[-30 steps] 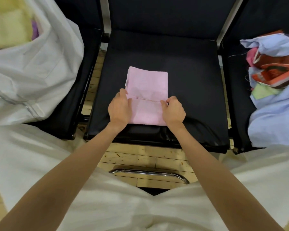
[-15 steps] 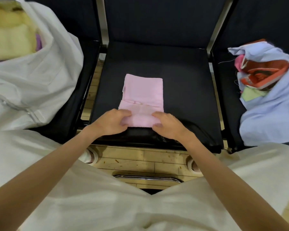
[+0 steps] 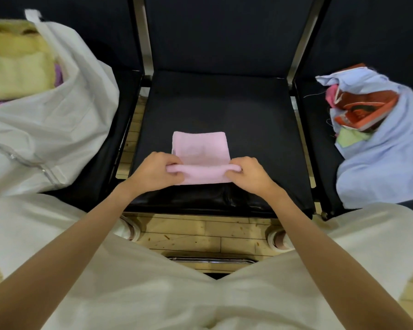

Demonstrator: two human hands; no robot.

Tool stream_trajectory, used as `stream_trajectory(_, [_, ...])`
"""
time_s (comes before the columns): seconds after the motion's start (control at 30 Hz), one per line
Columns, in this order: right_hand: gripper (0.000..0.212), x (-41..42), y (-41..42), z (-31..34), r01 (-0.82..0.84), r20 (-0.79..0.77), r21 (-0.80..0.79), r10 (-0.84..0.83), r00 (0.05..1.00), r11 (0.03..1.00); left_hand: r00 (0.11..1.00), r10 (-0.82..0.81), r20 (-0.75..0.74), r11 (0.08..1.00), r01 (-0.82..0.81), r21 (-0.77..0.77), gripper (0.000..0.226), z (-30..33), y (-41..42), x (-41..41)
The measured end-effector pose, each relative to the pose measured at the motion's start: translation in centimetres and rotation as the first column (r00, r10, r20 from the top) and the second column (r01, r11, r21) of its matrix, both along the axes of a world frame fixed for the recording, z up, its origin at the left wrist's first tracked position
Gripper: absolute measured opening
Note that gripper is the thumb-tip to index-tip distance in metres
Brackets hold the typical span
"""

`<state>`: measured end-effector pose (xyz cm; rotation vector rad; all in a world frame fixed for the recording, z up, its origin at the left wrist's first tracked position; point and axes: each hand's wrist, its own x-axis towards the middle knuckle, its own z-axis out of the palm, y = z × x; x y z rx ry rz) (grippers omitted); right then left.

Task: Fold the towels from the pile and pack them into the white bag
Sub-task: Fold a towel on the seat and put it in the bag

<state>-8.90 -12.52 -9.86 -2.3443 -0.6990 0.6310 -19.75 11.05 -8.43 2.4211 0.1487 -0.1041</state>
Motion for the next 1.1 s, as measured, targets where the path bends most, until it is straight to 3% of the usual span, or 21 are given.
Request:
stream_trajectory(0.1, [0.025, -0.3, -0.5, 0.5, 0.152, -0.129, 0.202, -0.127, 0.983, 0.967, 0.981, 0.191, 0.025, 0.953, -0.179, -0.244, 0.022, 0.8, -0.5, 0.2])
stream_trajectory(0.2, [0.027, -0.2, 0.3, 0.2, 0.38, -0.282, 0.352, -0.29, 0.915, 0.855, 0.91, 0.412, -0.056, 0.802, -0.391, -0.451, 0.031, 1.3, -1.2, 1.3])
stream_trajectory(0.33, [0.031, 0.8, 2.6, -0.6, 0.562, -0.349, 0.337, -0.454, 0.819, 0.755, 0.757, 0.602, -0.256, 0.557, -0.627, -0.544, 0.05, 0.6, -1.3, 3.3])
stream_trajectory(0.4, [0.032, 1.5, 3.4, -1.8, 0.567, -0.3, 0.318, -0.487, 0.82, 0.76, 0.744, 0.587, -0.319, 0.522, -0.649, -0.553, 0.063, -0.1, -1.4, 3.9])
stream_trajectory(0.5, [0.033, 2.3, 4.2, -3.5, 0.573, -0.259, 0.274, -0.515, 0.817, 0.772, 0.768, 0.555, -0.318, 0.598, -0.635, -0.489, 0.078, -1.2, -1.7, 4.6])
stream_trajectory(0.6, [0.034, 2.6, 4.6, -4.4, 0.56, -0.238, 0.2, -0.515, 0.823, 0.804, 0.767, 0.582, -0.27, 0.66, -0.64, -0.394, 0.08, -2.4, -2.0, 5.1])
stream_trajectory(0.77, [0.021, 2.5, 4.4, -5.2, 0.492, -0.152, 0.098, -0.475, 0.867, 0.865, 0.746, 0.648, -0.154, 0.735, -0.665, -0.13, 0.064, -4.1, -2.4, 4.9])
stream_trajectory(0.9, [0.037, 2.3, 4.9, -5.0, 0.43, 0.012, -0.095, -0.431, 0.902, 0.898, 0.715, 0.675, -0.181, 0.738, -0.661, 0.139, 0.052, -4.3, -3.0, 4.5])
stream_trajectory(1.0, [0.04, 2.2, 5.1, -4.7, 0.444, 0.02, -0.169, -0.447, 0.894, 0.88, 0.735, 0.631, -0.247, 0.776, -0.6, 0.195, 0.046, -4.1, -3.2, 4.6])
stream_trajectory(1.1, [0.025, 1.9, 5.4, -4.2, 0.499, -0.029, -0.132, -0.507, 0.862, 0.856, 0.735, 0.605, -0.307, 0.791, -0.599, 0.123, 0.042, -3.5, -2.6, 4.6])
